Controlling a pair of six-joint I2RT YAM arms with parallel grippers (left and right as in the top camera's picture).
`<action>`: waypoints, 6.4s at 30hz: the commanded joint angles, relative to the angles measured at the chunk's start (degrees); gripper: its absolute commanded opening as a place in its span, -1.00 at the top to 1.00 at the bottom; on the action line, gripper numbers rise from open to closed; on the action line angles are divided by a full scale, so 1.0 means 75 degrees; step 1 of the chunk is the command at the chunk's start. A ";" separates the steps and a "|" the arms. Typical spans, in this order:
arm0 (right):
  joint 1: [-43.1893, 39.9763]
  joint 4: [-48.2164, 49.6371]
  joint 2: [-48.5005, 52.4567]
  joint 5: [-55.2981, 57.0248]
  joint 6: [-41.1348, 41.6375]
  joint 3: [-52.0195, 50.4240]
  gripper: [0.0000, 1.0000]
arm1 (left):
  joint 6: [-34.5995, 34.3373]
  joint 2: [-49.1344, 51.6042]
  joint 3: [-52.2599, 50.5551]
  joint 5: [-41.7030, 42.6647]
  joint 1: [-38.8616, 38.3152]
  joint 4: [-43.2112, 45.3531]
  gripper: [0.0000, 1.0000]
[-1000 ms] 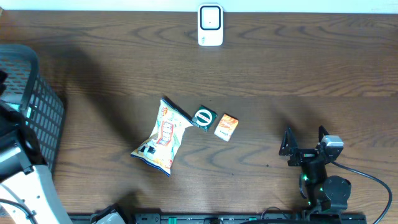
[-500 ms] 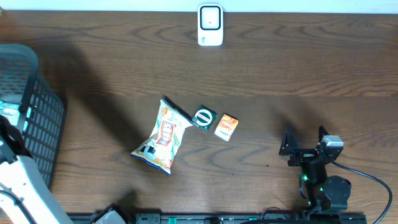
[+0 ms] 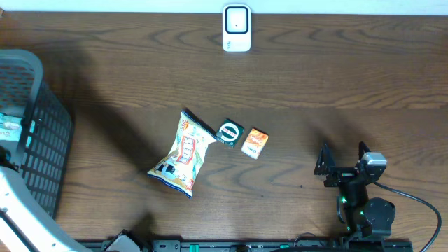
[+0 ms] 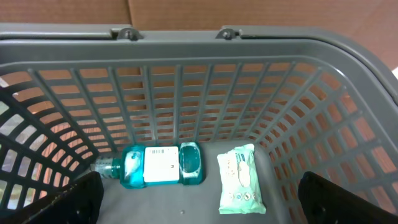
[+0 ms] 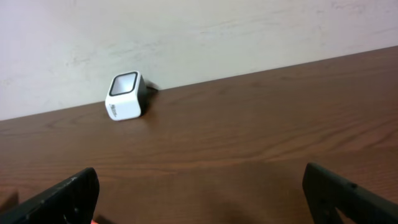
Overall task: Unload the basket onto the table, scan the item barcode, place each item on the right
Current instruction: 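Lower the left gripper into the basket and grasp the green Zappy wipes pack, then lift the wipes pack out of the basket with the left gripper, then carry the wipes pack right of the orange box and release it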
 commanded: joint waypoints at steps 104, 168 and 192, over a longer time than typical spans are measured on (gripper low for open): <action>0.0044 -0.0032 -0.0015 -0.0047 -0.0020 -0.0009 -0.99 | -0.1338 -0.0181 0.0032 0.3576 0.0175 -0.0921 0.86; 0.0044 -0.0029 -0.0015 -0.0047 -0.0020 -0.0009 -0.98 | -0.0580 -0.1346 0.0032 0.5030 -0.4086 -0.0469 0.86; 0.0044 -0.0029 -0.0015 -0.0047 -0.0020 -0.0009 -0.98 | 0.0364 0.4077 0.0029 0.3576 -1.1849 0.2142 0.86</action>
